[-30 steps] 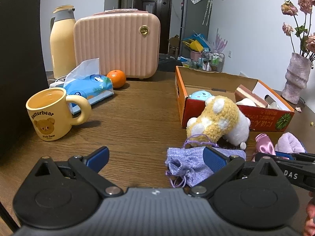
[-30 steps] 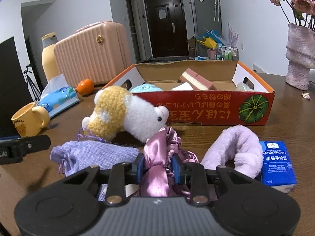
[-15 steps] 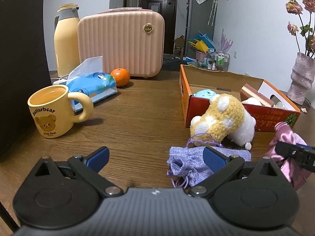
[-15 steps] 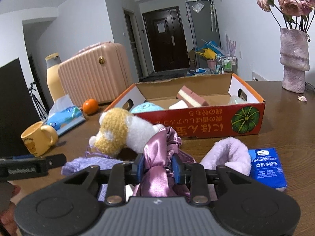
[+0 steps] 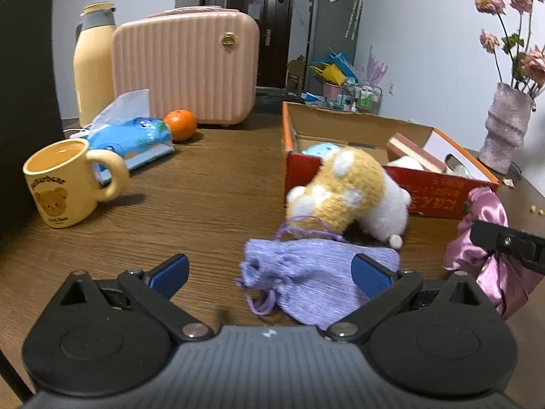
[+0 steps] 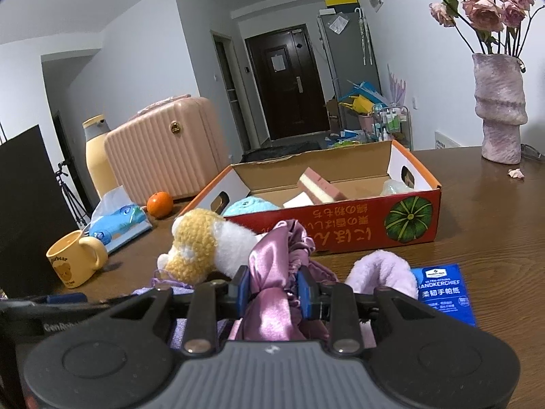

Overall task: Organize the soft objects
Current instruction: 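Grasp the pink satin scrunchie with the right tool, then grasp the lavender drawstring pouch with the left tool while the right tool holds the scrunchie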

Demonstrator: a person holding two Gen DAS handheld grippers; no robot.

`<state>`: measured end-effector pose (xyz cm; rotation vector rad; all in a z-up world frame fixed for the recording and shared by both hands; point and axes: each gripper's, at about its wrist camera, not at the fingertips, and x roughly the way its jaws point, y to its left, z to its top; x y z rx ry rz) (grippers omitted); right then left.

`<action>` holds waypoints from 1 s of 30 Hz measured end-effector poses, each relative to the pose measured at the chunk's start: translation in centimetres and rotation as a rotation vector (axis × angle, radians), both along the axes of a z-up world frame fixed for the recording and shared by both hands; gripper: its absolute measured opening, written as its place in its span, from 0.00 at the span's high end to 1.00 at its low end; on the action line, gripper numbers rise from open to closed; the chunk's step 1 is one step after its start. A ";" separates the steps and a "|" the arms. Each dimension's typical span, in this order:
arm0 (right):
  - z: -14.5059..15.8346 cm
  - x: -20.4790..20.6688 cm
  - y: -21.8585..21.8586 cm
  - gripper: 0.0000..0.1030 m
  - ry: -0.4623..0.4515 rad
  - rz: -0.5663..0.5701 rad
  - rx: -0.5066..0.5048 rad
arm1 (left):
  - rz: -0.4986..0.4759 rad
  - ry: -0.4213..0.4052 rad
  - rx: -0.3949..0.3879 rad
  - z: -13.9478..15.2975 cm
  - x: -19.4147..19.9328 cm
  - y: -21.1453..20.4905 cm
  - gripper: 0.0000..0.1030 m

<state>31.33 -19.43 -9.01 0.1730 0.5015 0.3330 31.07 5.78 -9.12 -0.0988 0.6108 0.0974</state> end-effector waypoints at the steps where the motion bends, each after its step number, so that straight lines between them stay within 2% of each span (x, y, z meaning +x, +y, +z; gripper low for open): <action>1: 0.0 0.0 -0.2 0.73 -0.002 -0.001 0.003 | -0.006 0.003 0.001 -0.1 0.1 -0.4 0.00; 16: 0.6 0.2 -3.7 0.73 -0.028 -0.035 0.047 | -0.036 0.044 0.057 -1.1 1.6 -4.9 0.00; 30: 0.3 1.0 -5.8 0.73 -0.013 -0.071 0.046 | -0.043 0.103 0.124 -2.7 2.9 -6.3 0.00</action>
